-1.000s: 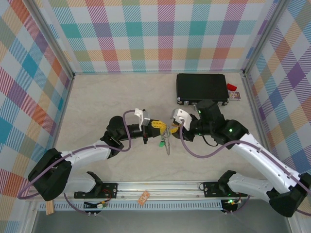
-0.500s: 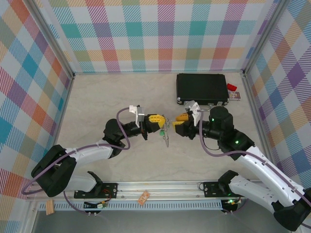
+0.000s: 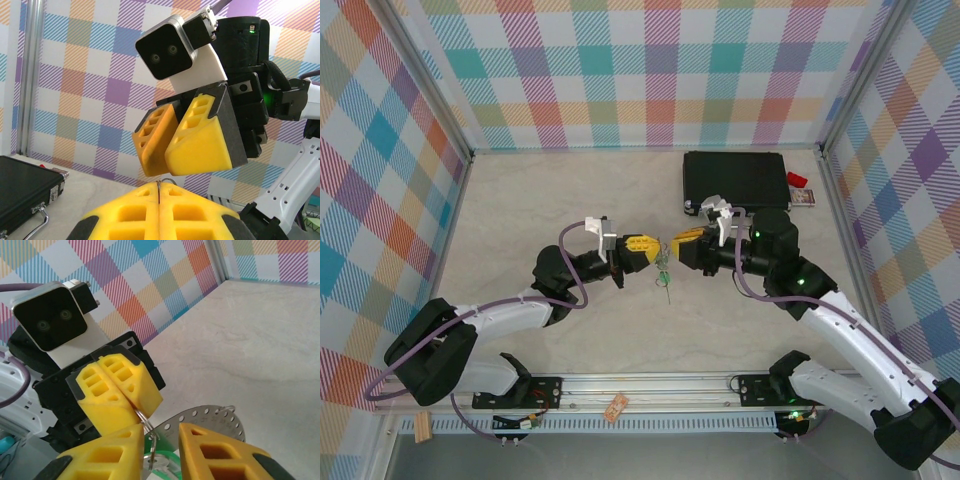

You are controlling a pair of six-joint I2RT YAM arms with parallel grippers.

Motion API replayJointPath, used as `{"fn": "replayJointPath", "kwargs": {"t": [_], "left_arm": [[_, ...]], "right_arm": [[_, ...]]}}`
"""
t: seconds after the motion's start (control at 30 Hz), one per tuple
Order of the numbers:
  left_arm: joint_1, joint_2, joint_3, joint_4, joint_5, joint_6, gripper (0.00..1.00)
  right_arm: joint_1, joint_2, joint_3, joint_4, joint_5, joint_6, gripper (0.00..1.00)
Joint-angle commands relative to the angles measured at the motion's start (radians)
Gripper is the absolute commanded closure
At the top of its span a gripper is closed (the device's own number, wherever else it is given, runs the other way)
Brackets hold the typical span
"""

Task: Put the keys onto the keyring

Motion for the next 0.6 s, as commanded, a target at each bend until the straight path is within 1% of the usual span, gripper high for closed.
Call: {"fn": "replayJointPath", "kwargs": {"t": [0.0,0.07,0.1,0.33,0.4,0.57], "left_arm": [[-0.006,-0.019,0.009,0.076,-0.005,0.002,1.00],[-0.006,-0.018,0.011,0.076,-0.003,0.002,1.00],[-0.007,-0.020,0.011,0.076,-0.004,0.001,1.00],[-0.007,-0.032,0.011,0.076,-0.004,-0.002,1.00],[-0.006,-0.036,0.011,0.076,-0.004,-0.002,1.00],[-0.008,-0.040,0.014,0.076,0.006,-0.009,1.00]], "right_arm": [[-0.005,-0.001,0.019,0.027,-0.052,0.013,0.78],[-0.005,0.006,0.023,0.014,-0.065,0.006,0.81],[-0.005,0.011,0.026,0.004,-0.072,0.003,0.85],[-0.006,0.016,0.026,-0.026,-0.060,-0.016,0.91],[-0.006,0.018,0.025,-0.031,-0.062,-0.020,0.95],[-0.006,0.025,0.021,-0.037,-0.069,-0.021,0.96]]}}
